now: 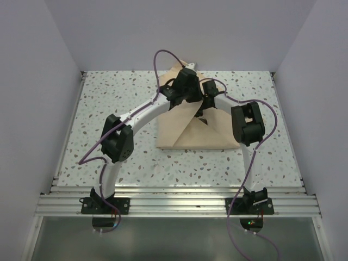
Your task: Prepare the surgical pack
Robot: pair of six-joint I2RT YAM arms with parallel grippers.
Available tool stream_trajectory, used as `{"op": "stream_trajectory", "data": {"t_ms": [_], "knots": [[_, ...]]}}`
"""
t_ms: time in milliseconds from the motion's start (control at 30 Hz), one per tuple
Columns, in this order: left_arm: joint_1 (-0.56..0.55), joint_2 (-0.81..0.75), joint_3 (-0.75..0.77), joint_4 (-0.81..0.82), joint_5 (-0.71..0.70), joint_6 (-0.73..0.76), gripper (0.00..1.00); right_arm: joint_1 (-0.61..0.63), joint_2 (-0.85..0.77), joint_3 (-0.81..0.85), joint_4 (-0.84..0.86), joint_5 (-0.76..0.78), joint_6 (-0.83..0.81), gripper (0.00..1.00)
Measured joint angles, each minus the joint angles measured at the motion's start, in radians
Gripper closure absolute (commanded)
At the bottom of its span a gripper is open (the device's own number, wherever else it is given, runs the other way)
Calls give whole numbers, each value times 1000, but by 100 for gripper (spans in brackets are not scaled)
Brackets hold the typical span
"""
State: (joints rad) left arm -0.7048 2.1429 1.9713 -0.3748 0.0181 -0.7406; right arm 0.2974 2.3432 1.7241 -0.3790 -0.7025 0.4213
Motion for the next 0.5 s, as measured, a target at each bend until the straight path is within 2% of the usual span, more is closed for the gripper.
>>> {"op": "stream_trajectory", "data": {"t_ms": [167,300,500], "knots": [[5,-19,-20,16,2,0,100,-7,3,5,1,0,35,79],[15,-58,-53,28,4,2,100,-11,23,52,-4,3,64,64],[27,-102,-85,49,3,5,100,-21,29,113,-5,13,100,50]]}}
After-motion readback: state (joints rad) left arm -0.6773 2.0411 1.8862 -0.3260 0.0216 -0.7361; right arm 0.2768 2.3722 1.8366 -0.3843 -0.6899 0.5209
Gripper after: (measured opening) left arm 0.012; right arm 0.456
